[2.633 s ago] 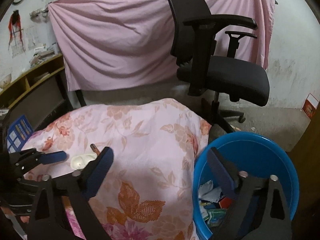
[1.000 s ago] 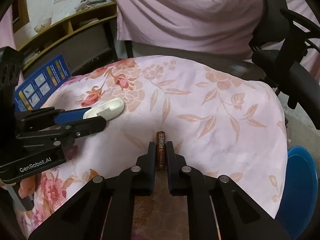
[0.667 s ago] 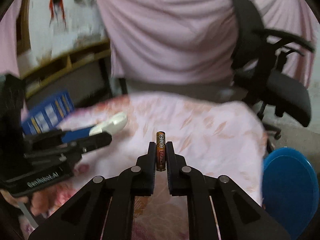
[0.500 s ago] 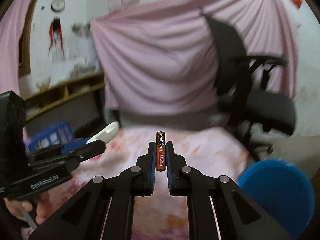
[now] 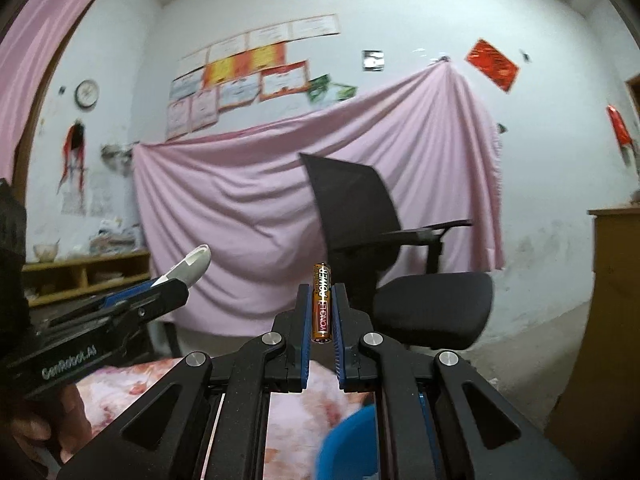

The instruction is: Collect trash

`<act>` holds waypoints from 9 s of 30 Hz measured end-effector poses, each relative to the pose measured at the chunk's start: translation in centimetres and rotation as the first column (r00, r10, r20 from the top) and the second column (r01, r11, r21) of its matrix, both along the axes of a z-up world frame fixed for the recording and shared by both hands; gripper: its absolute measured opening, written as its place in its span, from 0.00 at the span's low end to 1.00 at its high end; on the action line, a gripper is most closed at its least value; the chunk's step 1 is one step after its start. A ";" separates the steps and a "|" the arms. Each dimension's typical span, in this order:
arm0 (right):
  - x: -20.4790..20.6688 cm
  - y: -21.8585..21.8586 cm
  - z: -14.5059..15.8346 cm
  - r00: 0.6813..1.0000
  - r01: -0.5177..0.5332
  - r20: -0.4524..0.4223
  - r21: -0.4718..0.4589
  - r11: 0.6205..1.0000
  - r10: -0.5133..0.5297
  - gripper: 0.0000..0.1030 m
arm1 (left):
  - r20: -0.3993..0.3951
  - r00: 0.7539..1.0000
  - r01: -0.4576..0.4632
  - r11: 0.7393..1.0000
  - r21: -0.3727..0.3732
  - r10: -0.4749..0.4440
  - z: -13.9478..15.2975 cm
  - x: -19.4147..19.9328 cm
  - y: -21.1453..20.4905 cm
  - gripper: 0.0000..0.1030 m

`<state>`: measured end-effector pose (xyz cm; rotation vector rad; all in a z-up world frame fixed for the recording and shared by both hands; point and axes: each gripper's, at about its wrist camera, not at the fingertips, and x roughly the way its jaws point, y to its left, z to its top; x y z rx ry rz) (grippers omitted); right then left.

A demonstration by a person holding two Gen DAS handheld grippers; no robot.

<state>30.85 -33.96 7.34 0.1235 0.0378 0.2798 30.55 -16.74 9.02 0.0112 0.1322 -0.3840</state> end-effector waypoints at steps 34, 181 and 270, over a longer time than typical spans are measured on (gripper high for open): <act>3.8 -9.0 -5.8 0.909 0.110 -0.409 0.052 0.993 -0.079 0.09 | -0.494 0.866 0.060 0.997 -0.048 -0.076 -4.5 6.9 -8.9 0.27; -25.7 8.8 -7.6 0.970 0.198 -0.128 -0.084 0.977 -0.208 1.00 | -0.122 0.938 -0.329 0.944 -0.008 0.325 -8.9 -26.9 14.6 0.98; -25.8 8.9 -7.3 0.969 0.197 -0.133 -0.084 0.977 -0.207 1.00 | -0.117 0.941 -0.320 0.947 0.003 0.318 -9.1 -26.9 15.1 0.98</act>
